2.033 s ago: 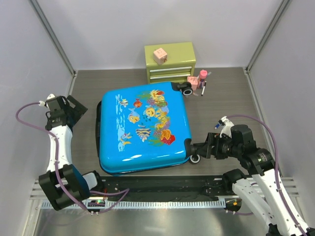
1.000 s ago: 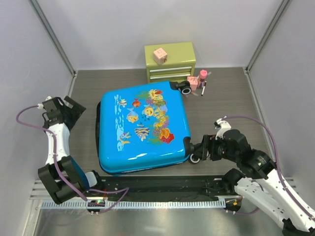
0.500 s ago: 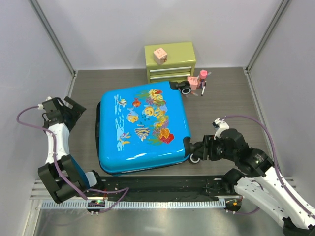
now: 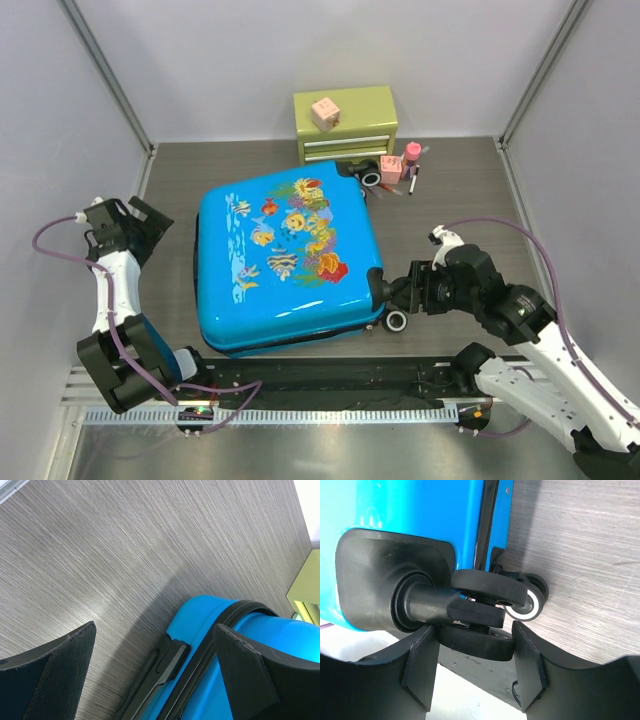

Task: Pack the luggage
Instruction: Zip the luggage at the center of the board.

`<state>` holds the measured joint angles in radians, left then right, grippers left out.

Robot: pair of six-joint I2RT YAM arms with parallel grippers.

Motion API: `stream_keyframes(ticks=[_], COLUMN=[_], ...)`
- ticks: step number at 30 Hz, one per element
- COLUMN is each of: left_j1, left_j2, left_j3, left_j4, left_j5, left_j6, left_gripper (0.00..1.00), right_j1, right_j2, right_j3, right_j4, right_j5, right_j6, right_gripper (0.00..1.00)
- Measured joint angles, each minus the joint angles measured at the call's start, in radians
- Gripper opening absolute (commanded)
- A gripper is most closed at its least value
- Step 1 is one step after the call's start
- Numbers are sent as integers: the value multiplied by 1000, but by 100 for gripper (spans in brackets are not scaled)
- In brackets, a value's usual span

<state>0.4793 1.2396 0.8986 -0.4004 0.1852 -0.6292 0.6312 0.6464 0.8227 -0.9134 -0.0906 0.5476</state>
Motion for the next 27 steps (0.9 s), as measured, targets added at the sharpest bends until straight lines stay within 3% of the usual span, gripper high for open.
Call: stream_keyframes(ticks=[20, 27], left_j1=[26, 35], left_j2=[3, 3], left_j3=[-6, -6], left_j4=[0, 0], left_j5=[3, 3], left_j6=[-3, -18], left_gripper=[100, 100], right_j1=[42, 80], right_j2=[163, 204], right_j3=[158, 194], right_j4=[18, 102], right_j5=[62, 80], right_j6=[-23, -11], right_gripper=[4, 4])
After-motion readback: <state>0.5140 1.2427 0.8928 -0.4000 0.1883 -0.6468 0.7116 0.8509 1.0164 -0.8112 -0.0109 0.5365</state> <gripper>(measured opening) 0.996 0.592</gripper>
